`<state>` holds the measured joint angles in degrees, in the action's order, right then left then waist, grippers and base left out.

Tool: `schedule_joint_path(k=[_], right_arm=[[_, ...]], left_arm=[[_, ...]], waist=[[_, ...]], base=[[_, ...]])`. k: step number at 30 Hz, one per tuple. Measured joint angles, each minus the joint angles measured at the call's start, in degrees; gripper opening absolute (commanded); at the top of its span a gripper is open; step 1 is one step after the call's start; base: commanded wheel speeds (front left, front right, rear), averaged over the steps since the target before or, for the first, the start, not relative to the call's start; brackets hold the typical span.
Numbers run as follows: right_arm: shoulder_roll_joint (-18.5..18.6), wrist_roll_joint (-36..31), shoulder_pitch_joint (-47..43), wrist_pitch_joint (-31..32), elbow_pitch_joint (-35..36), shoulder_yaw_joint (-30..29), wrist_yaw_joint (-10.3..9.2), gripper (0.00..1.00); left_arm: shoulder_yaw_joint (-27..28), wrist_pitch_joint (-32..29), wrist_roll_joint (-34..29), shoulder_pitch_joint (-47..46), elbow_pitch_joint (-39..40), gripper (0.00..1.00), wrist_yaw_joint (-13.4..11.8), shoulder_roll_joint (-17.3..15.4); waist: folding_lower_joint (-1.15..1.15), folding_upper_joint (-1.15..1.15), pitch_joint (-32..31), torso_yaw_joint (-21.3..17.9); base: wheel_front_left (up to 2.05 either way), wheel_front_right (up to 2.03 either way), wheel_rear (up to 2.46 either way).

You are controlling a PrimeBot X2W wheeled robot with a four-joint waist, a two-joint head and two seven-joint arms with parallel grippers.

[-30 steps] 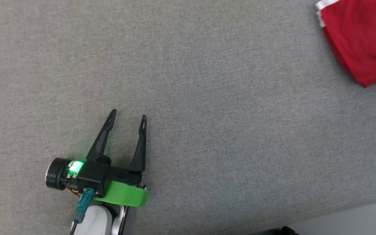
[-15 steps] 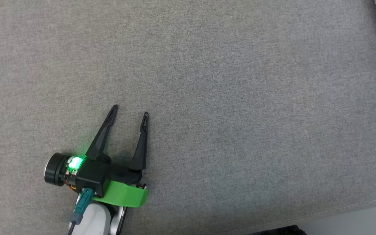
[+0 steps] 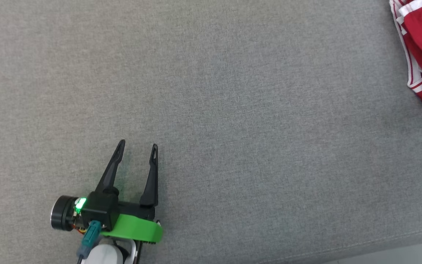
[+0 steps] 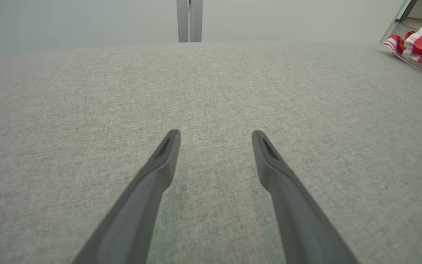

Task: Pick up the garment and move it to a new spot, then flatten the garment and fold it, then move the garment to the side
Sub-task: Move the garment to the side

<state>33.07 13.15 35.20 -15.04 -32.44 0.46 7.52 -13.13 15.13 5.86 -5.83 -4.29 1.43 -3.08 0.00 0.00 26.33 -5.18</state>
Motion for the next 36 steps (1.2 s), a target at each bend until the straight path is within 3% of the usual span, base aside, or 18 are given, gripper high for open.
schedule_joint_path(k=[7, 13, 25, 36], right_arm=[[-12.62, 1.49, -14.98, 0.00, 10.84, 1.60, 0.00, 1.00], [-19.18, 3.10, -22.50, 0.00, 14.94, 3.61, 0.00, 1.00], [-24.51, -0.04, -36.57, 0.00, 24.16, 4.10, -0.01, 1.00], [-26.62, -1.12, -45.64, 0.00, 25.82, 4.05, -0.01, 1.00]], left_arm=[[0.69, 0.00, 4.34, 4.81, 0.26, 1.00, -2.04, 0.14], [0.65, 0.00, 4.50, 8.04, 1.36, 1.00, -2.55, 0.16], [3.49, 0.00, 4.74, 17.05, 3.28, 1.00, -3.56, 0.22], [4.30, 0.00, 4.77, 23.66, 3.48, 1.00, -3.74, 0.22]], waist=[[0.00, 0.00, -8.02, 0.88], [-0.01, 0.00, -14.39, 1.72], [-0.01, 0.00, -25.78, 3.20], [-0.01, 0.00, -33.36, 3.94]], base=[[0.00, 0.00, 0.00], [0.00, 0.00, 0.00], [0.00, 0.00, 0.00], [0.00, 0.00, 0.00]])
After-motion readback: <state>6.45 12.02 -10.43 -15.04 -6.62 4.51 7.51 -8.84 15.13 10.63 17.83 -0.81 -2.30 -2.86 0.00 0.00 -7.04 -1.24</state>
